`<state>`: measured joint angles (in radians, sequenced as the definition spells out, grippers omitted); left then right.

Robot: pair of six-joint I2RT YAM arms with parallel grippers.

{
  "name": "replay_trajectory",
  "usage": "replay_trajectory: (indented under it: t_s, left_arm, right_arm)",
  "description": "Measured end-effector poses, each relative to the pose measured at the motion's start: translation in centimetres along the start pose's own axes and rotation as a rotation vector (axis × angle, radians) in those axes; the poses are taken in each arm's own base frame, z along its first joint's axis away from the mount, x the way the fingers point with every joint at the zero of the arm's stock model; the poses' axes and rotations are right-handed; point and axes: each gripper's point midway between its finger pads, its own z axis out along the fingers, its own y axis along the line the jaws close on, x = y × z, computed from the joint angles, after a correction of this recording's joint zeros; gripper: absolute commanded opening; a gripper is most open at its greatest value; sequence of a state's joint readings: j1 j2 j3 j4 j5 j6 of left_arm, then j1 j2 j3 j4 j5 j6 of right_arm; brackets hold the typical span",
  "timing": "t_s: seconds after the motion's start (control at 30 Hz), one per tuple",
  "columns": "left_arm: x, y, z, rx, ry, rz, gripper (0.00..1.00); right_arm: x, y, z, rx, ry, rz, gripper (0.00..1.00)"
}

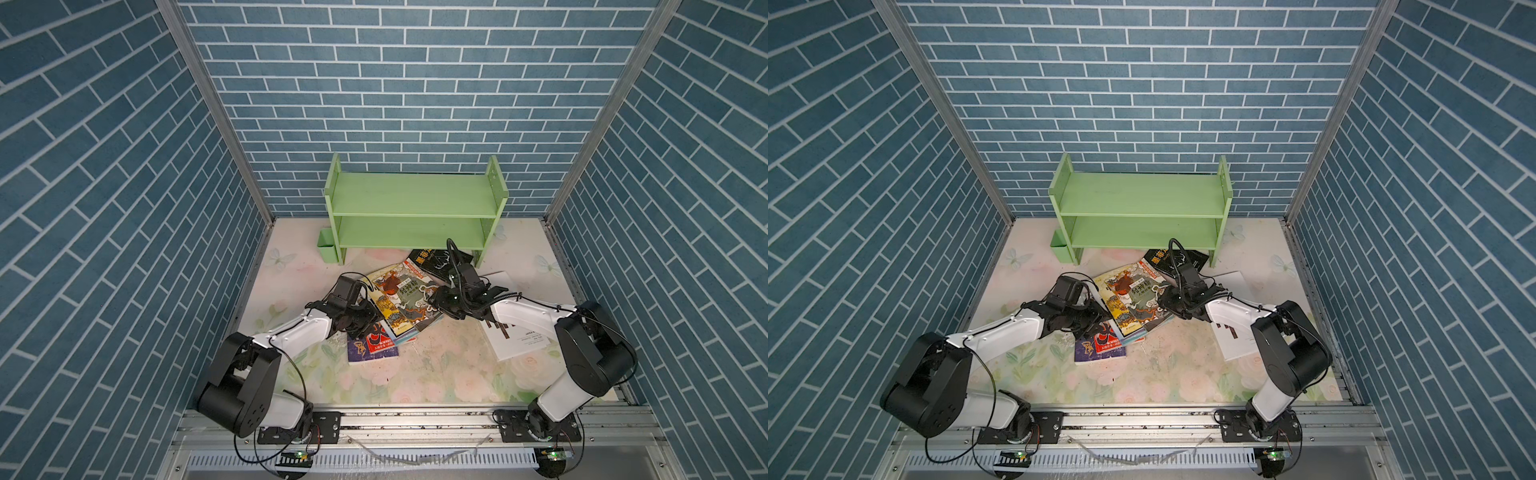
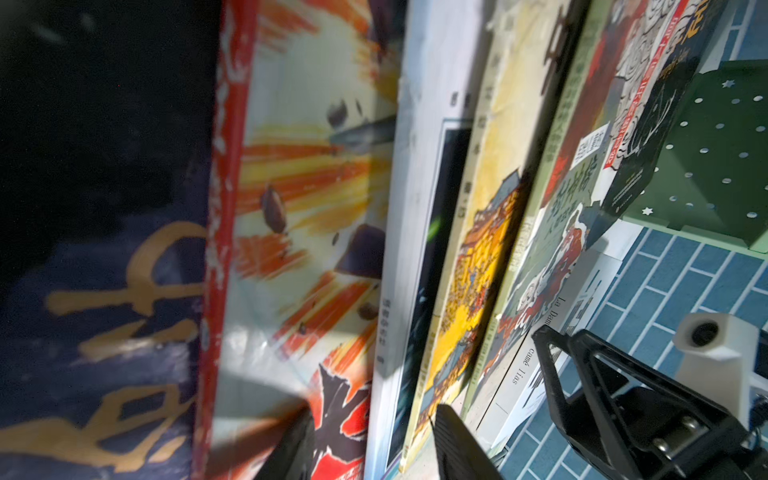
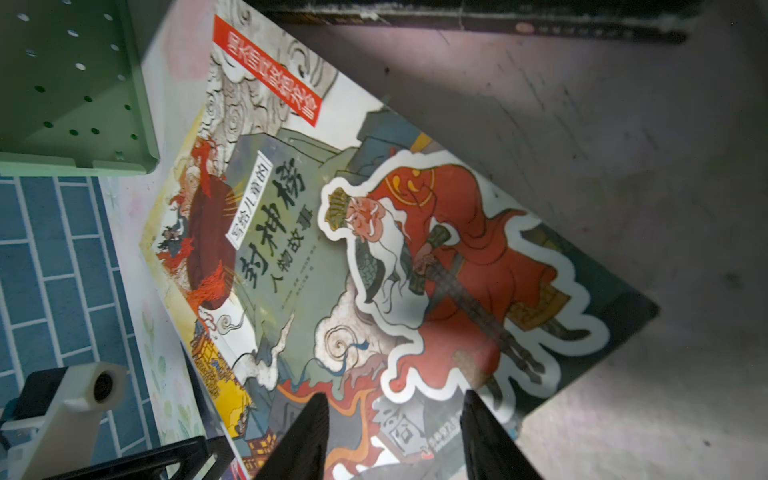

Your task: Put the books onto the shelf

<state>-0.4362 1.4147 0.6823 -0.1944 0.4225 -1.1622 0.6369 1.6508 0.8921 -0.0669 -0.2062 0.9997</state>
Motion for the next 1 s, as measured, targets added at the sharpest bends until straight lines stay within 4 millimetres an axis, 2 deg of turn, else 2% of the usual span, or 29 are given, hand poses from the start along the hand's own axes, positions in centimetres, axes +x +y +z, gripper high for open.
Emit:
replay_trajectory:
  t_s: [0.1, 0.17, 0.4, 0.5, 0.77, 1.0]
  left_arm:
    - [-0.2, -0.3, 0.4, 0.013, 0.003, 0.016, 0.38]
    - [-0.3, -0.6, 1.0, 0.03, 0.011, 0.027, 0.32]
    - [-0.4, -1.7, 2.0, 0.106, 0.034, 0.067, 0.29]
    - [-0.3, -1.5, 2.1, 0.126, 0.024, 0.08, 0.24]
    - [-0.1, -1.1, 1.6, 0.189, -0.014, 0.098, 0.23]
    - [-0.1, -0.9, 1.7, 0.195, -0.017, 0.09, 0.09]
  right_arm:
    - [0.6, -1.0, 1.1, 0.027, 0.031, 0.026, 0.53]
    - [0.6, -0.8, 1.3, 0.019, 0.036, 0.031, 0.53]
    - [-0.2, 0.3, 2.2, -0.017, 0.036, 0.032, 0.52]
    - [-0.4, 0.5, 2.4, -0.026, 0.036, 0.033, 0.52]
    - [-0.5, 0.6, 2.6, -0.036, 0.036, 0.05, 0.52]
    - [-0.5, 0.6, 2.6, -0.037, 0.035, 0.051, 0.52]
